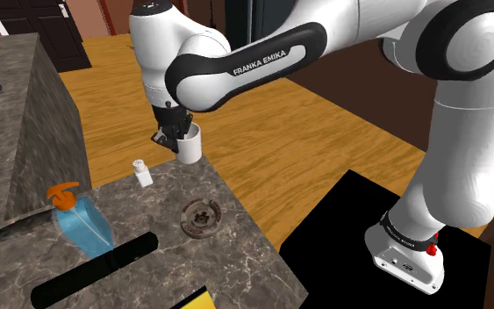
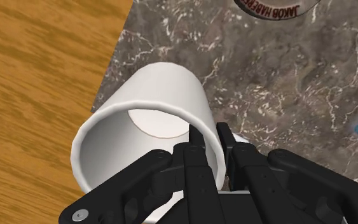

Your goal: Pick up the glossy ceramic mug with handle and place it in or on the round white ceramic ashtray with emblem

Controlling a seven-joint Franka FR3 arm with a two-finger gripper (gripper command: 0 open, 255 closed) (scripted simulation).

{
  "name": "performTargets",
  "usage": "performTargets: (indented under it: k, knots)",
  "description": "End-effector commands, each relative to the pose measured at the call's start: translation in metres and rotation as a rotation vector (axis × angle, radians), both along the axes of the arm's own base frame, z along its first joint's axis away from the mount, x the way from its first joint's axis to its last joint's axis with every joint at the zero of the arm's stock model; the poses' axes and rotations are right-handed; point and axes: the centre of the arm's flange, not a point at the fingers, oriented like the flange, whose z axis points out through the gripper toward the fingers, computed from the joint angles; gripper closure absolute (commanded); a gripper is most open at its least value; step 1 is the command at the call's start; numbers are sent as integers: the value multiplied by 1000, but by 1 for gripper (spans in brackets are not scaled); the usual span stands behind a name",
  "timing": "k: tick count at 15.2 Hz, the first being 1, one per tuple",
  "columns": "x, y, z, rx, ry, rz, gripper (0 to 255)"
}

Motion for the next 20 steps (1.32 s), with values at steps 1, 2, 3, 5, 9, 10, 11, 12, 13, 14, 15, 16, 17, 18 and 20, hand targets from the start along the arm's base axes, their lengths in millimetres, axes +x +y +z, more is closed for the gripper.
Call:
performTargets:
  k: [1, 2, 3, 5, 9, 10, 11, 12, 13, 14, 15, 16, 17, 18, 20]
  knots:
    - [-24, 11, 5, 0, 0, -1, 255]
    - [-36, 18, 7, 0, 0, -1, 255]
    - [-47, 24, 8, 0, 0, -1, 255]
    - [-70, 37, 12, 0, 0, -1, 255]
    - [-116, 63, 19, 0, 0, -1, 255]
    - [-134, 73, 22, 0, 0, -1, 255]
    - [-134, 73, 16, 0, 0, -1, 255]
    - [-134, 73, 11, 0, 0, -1, 255]
    - [-134, 73, 6, 0, 0, -1, 255]
    - [-134, 73, 1, 0, 0, -1, 255]
    - [-134, 73, -5, 0, 0, -1, 255]
    - [-134, 73, -10, 0, 0, -1, 255]
    - [-134, 73, -15, 0, 0, -1, 255]
    - [-134, 73, -21, 0, 0, -1, 255]
    - [-134, 73, -31, 0, 0, -1, 255]
